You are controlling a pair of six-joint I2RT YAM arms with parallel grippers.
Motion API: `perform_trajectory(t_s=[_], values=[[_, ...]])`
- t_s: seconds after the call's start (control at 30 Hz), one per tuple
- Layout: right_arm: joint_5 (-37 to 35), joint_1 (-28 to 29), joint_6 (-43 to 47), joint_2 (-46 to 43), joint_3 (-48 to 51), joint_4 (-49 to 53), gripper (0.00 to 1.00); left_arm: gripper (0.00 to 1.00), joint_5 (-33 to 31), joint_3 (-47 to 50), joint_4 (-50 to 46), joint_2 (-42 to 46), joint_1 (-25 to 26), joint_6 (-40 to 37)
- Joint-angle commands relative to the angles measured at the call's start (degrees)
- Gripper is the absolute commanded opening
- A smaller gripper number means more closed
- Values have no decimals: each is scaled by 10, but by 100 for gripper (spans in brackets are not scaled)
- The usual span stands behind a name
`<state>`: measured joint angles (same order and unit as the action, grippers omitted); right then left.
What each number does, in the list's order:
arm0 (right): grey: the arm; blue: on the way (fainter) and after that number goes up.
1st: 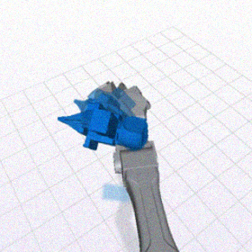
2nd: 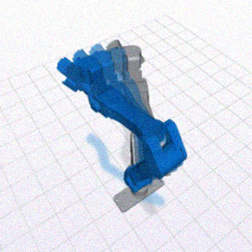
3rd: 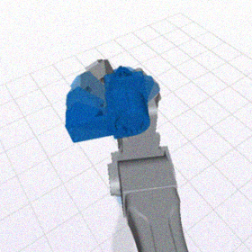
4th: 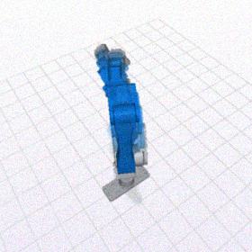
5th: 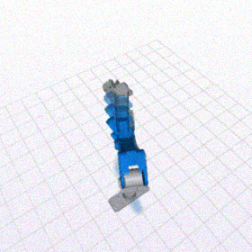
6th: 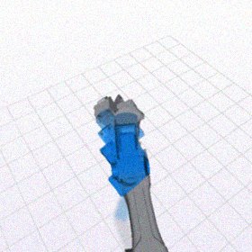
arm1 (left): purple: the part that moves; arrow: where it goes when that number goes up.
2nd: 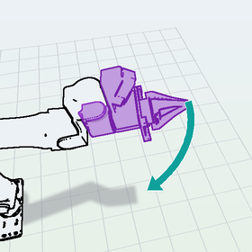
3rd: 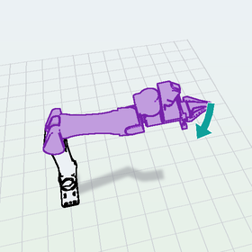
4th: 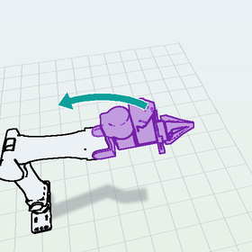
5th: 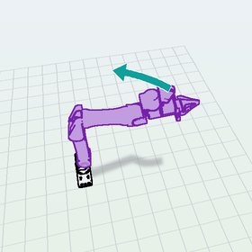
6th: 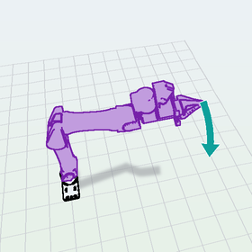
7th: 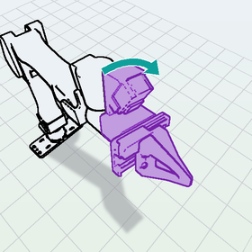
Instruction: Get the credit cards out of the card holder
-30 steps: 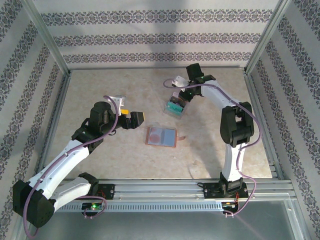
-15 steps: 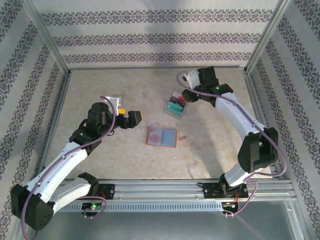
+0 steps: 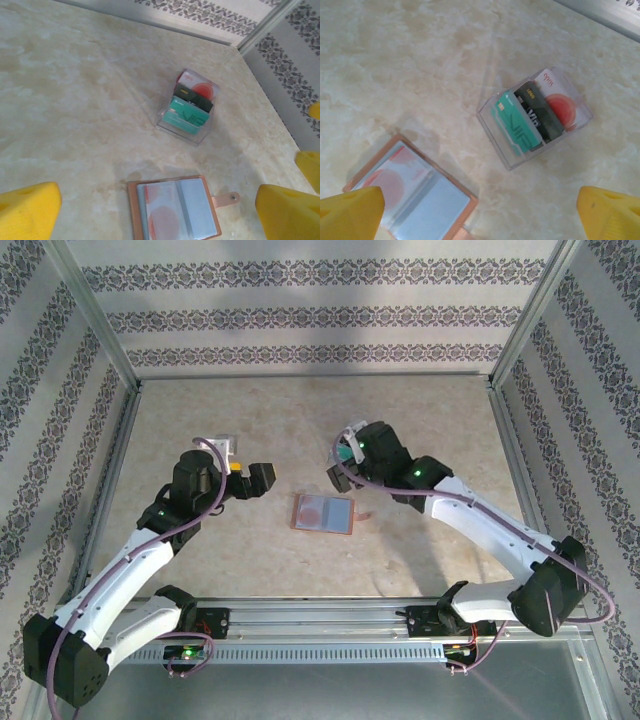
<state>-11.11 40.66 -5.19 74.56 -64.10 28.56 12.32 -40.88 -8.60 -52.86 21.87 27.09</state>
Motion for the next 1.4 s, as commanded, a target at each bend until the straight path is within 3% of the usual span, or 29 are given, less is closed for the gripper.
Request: perform_trajectory(t_s=[0.0,0.27,0.57,0.73,0.87,1.13,1.37], values=[[-31,27,-82,-16,27,14,98,99,-38,13,10,24,-12,26],[37,66,-158,20,54,24,98,99,-119,41,-18,66,-26,62],[-17,120,-225,120,13,58,98,99,-179,60,-69,88,-30,90],[-14,131,-254,176,-16,70,78,99,-209,84,-66,108,-32,107],[-5,137,-271,221,-42,80,72,99,-217,100,-58,113,-34,109],[0,143,-321,294,-88,75,71,99,-233,111,-56,113,-36,115],[0,142,-322,343,-124,72,80,99,-229,119,-54,113,-39,117]])
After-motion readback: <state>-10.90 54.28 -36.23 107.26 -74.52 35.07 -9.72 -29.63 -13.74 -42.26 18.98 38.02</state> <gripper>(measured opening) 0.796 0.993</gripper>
